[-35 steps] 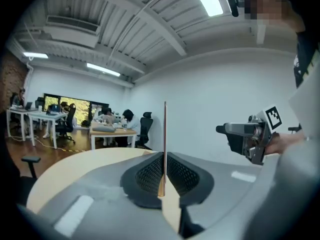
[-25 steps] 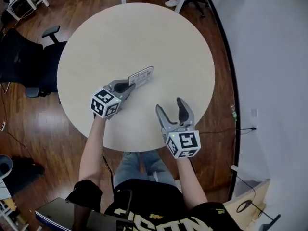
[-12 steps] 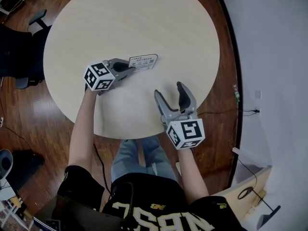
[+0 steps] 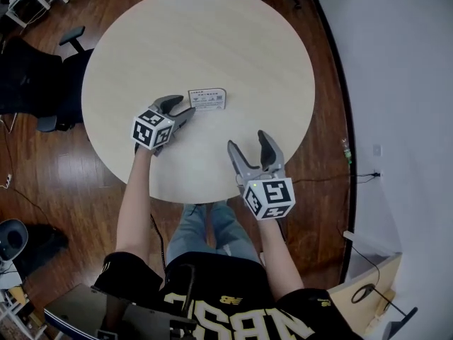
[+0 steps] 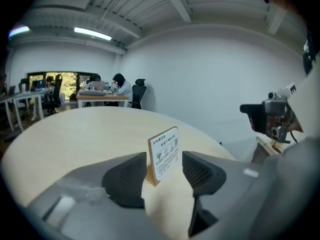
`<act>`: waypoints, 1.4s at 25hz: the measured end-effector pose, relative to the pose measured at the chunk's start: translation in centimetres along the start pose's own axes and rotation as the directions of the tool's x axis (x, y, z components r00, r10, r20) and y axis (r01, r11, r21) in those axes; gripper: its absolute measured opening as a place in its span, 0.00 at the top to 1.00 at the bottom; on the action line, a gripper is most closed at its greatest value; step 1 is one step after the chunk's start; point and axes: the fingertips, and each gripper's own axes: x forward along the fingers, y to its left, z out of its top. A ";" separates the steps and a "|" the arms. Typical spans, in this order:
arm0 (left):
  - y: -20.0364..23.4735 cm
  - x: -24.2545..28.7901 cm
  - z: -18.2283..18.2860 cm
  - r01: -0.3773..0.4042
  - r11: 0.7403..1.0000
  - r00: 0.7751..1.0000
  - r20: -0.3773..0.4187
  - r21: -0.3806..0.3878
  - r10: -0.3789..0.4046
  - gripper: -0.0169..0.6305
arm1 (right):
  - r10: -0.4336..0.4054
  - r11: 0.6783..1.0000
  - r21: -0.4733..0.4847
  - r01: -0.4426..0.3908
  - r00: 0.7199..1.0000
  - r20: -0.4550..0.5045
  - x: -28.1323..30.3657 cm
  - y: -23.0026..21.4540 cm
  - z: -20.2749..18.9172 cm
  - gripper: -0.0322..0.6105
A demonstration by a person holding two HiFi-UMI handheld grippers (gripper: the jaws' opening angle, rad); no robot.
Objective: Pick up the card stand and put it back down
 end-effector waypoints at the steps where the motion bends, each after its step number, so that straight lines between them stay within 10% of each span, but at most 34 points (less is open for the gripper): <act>1: -0.9 -1.4 0.4 -0.026 0.999 1.000 0.001 0.020 0.026 0.61 | 0.004 1.000 0.000 -0.004 1.000 0.016 -0.4 0.3 0.9 0.42; 9: -9.6 -13.7 6.0 -0.248 0.954 0.961 0.165 0.170 0.220 0.59 | 0.117 0.993 -0.050 -0.111 0.983 0.144 -3.7 4.4 8.4 0.42; 20: -20.1 -31.9 11.2 -0.428 0.904 0.738 0.580 0.007 0.345 0.50 | 0.124 0.981 -0.184 -0.068 0.941 0.315 -12.9 12.5 14.5 0.42; 35: -31.8 -40.2 5.2 -0.492 0.870 0.687 0.603 -0.025 0.406 0.45 | -0.073 0.944 -0.282 0.173 0.941 0.332 -27.5 17.7 7.7 0.42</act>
